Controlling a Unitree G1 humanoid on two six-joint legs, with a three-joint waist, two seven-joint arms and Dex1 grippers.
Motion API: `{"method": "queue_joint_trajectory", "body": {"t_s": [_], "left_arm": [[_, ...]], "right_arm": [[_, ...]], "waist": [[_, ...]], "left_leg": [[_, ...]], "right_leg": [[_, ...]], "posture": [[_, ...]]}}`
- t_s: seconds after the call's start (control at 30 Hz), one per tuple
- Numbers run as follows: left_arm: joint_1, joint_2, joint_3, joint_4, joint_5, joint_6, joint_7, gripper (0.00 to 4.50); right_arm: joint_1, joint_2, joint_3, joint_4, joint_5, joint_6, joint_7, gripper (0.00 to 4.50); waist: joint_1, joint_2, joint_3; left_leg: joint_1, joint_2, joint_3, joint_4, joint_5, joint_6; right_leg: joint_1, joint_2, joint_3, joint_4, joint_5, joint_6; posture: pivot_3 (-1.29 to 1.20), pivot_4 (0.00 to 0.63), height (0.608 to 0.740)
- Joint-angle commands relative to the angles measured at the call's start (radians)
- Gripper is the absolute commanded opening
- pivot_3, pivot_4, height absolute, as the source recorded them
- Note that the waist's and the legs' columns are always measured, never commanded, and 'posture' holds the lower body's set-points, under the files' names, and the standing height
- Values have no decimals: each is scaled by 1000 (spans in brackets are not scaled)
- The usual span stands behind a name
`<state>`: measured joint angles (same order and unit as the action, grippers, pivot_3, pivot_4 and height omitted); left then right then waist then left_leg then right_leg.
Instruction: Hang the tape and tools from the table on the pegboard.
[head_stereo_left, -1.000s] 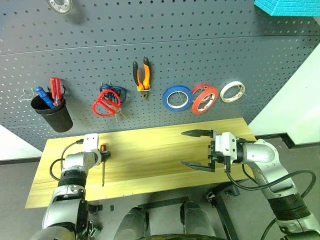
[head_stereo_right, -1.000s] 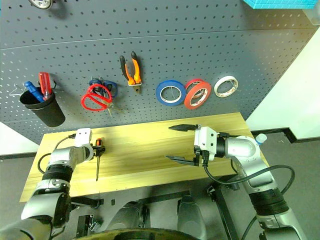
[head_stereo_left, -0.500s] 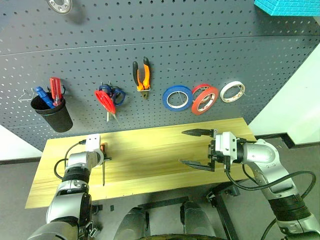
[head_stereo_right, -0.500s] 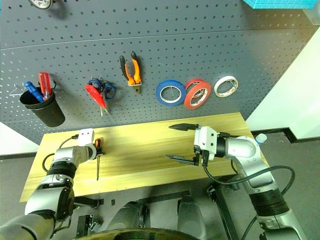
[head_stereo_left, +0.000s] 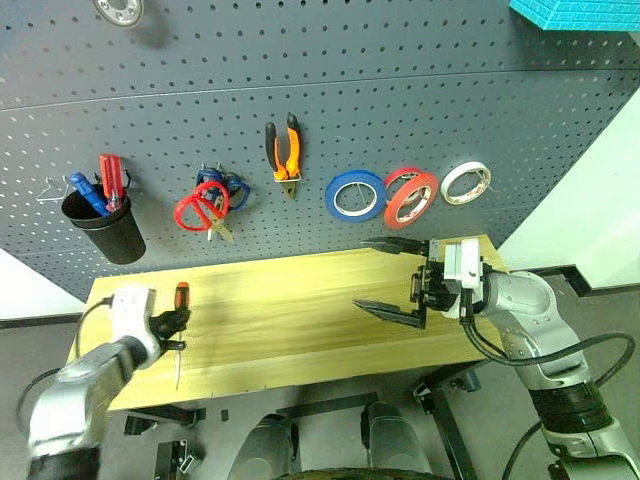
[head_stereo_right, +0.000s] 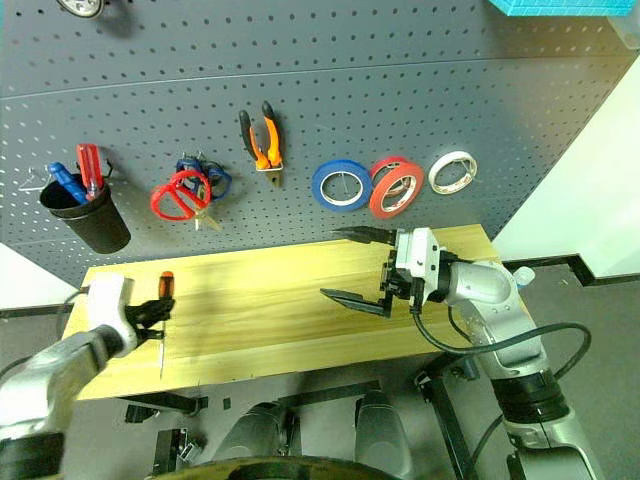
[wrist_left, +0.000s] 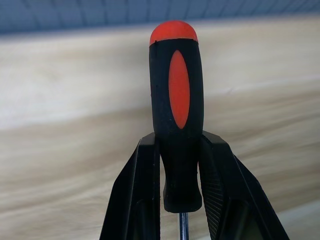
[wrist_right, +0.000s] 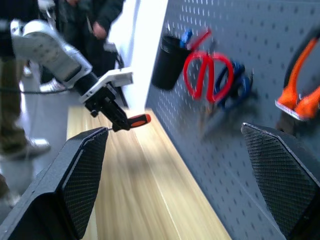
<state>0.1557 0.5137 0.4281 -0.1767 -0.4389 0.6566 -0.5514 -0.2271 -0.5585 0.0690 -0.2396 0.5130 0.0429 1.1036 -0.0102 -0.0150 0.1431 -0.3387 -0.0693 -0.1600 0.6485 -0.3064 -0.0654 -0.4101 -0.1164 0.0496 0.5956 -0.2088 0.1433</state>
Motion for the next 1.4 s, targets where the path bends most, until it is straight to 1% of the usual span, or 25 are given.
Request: {"method": "queue_joint_trajectory", "body": {"t_s": [0.03,0.1,0.13,0.23,0.33,0.4,0.53,0.7,0.87,1.0,1.17,1.3,1.4], "left_arm": [[48,22,152,-120,-104,-191,-152,712],[59,13,234,-181,-182,-279,-219,712],[55,13,264,-189,-222,-293,-236,712],[-36,38,351,-160,-316,-325,-210,712],[-114,60,391,-143,-375,-345,-190,712],[-165,71,405,-129,-377,-383,-171,712],[-303,107,420,-45,-317,-494,-100,712],[-440,152,378,110,-184,-649,-31,712],[-507,182,319,265,-77,-790,-40,712],[-546,185,290,366,-56,-862,-51,712],[-584,175,248,461,-51,-918,-79,712],[-597,147,214,510,-68,-906,-88,712],[-591,122,176,525,-49,-896,-78,712]], "right_arm": [[-40,18,-19,-30,54,33,-1,4500],[-64,30,-27,-40,99,77,-11,4500],[-73,35,-31,-46,115,92,-14,4500],[-94,43,-30,-51,135,117,-15,4500],[-99,47,-26,-47,133,121,-10,4500],[-99,50,-23,-49,134,125,-8,4500],[-103,59,-20,-68,141,134,-17,4500],[-116,84,-26,-83,165,152,-31,4500],[-161,127,-59,-110,283,230,-78,4500],[-174,129,-72,-126,329,276,-93,4500],[-173,126,-77,-130,334,291,-93,4500],[-169,124,-78,-129,329,291,-93,4500],[-166,123,-76,-129,322,291,-94,4500]], "waist": [[1,0,0],[0,0,1],[1,0,1],[3,1,1],[0,0,1],[-1,0,1],[-1,0,1],[-2,0,1],[-2,0,1],[-3,0,0],[-2,0,0],[-3,0,0],[-4,-1,0]], "left_leg": [[0,0,0,0,0,0],[-1,0,0,0,0,0],[-1,0,0,0,0,0],[-1,0,0,0,0,0],[0,0,0,0,0,0],[0,0,0,0,0,0],[-1,0,0,0,0,0],[0,0,0,0,0,0],[-1,0,0,0,0,0],[-1,0,0,0,0,0],[-1,0,0,0,0,0],[-1,0,0,0,0,0],[-1,0,0,0,0,0]], "right_leg": [[0,0,0,0,0,0],[0,0,0,-1,0,0],[0,0,0,-1,0,0],[0,0,0,-1,0,0],[0,0,-1,-1,0,0],[0,0,0,-1,1,1],[-1,1,-1,-1,2,3],[0,1,0,-1,2,3],[-1,1,0,-1,2,3],[-1,1,0,-1,2,3],[-1,1,-1,-1,2,3],[-1,1,0,-1,2,4],[-1,1,0,-1,2,4]], "posture": [[0,110,738],[3,108,738],[3,108,738],[10,99,738],[11,95,738],[11,95,738],[11,95,738],[0,91,738],[-8,89,738],[-15,87,738],[-13,88,738],[-14,85,738],[-19,82,738]]}}
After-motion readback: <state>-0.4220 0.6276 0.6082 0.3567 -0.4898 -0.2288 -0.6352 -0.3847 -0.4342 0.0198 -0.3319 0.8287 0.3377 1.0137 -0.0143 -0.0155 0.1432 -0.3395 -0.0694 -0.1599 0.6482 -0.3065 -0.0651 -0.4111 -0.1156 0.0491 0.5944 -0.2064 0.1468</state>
